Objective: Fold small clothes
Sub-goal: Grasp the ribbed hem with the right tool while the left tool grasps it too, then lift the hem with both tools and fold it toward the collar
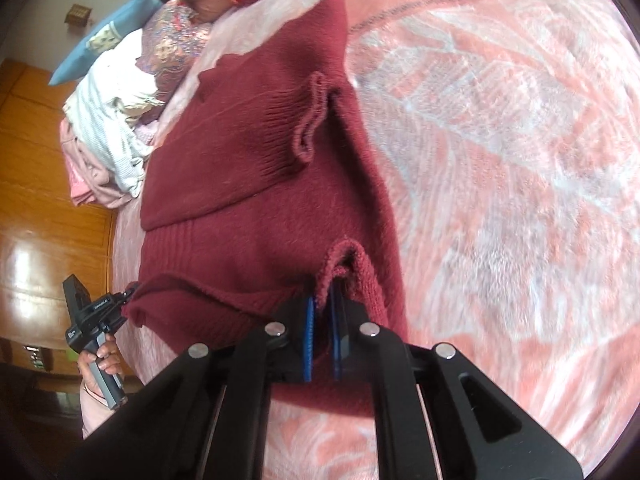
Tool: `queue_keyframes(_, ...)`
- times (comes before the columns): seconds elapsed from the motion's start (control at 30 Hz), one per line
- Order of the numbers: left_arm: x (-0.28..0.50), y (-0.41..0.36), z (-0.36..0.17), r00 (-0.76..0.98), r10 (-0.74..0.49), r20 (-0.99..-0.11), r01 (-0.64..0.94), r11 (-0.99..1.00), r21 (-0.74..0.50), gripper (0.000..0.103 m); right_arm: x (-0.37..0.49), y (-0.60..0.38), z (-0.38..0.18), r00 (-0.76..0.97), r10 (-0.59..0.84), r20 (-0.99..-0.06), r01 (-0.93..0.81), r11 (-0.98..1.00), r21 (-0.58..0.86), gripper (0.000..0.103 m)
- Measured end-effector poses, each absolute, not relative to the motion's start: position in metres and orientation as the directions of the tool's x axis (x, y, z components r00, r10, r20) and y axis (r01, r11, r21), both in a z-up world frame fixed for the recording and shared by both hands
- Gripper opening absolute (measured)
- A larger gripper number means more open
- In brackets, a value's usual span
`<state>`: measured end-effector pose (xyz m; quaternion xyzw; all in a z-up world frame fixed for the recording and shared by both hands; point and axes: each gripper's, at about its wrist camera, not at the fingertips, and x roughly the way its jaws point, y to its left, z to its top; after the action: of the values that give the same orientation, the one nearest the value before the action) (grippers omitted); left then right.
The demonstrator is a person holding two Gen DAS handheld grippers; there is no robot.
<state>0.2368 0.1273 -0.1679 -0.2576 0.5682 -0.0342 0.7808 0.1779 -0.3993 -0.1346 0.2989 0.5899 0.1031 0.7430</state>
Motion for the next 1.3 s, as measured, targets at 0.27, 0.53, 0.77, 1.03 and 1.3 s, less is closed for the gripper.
queue_keyframes(0.27,0.243,0.152,-0.143,0.404,-0.358,-0.842,-0.243,0.845,-0.476,0.035,0.182,-0.419,-0.108,0.366,0.401,-0.840,0.189,0.852,0.489,0.032)
queue_keyframes(0.53,0.233,0.145,-0.110,0.466,-0.234,-0.853,-0.086,0.948,-0.307,0.048,0.175,-0.401,-0.083,0.358,0.386,-0.850,0.045,0.902,0.429,0.048)
queue_keyframes(0.77,0.242,0.120,-0.124,0.438,-0.195,-0.878,-0.003,0.976,-0.218,0.050,0.191,-0.378,-0.101,0.282,0.398,-0.873,0.006,0.909,0.416,0.052)
queue_keyframes(1.03,0.260,0.095,-0.136,0.413,-0.173,-0.894,0.087,0.985,-0.150,0.052,0.216,-0.363,-0.117,0.226,0.381,-0.897,-0.062,0.924,0.377,0.059)
queue_keyframes(1.3,0.275,0.080,-0.156,0.367,-0.154,-0.917,0.139,0.984,-0.110,0.052,0.229,-0.349,-0.138,0.156,0.354,-0.922,-0.123,0.933,0.338,0.067)
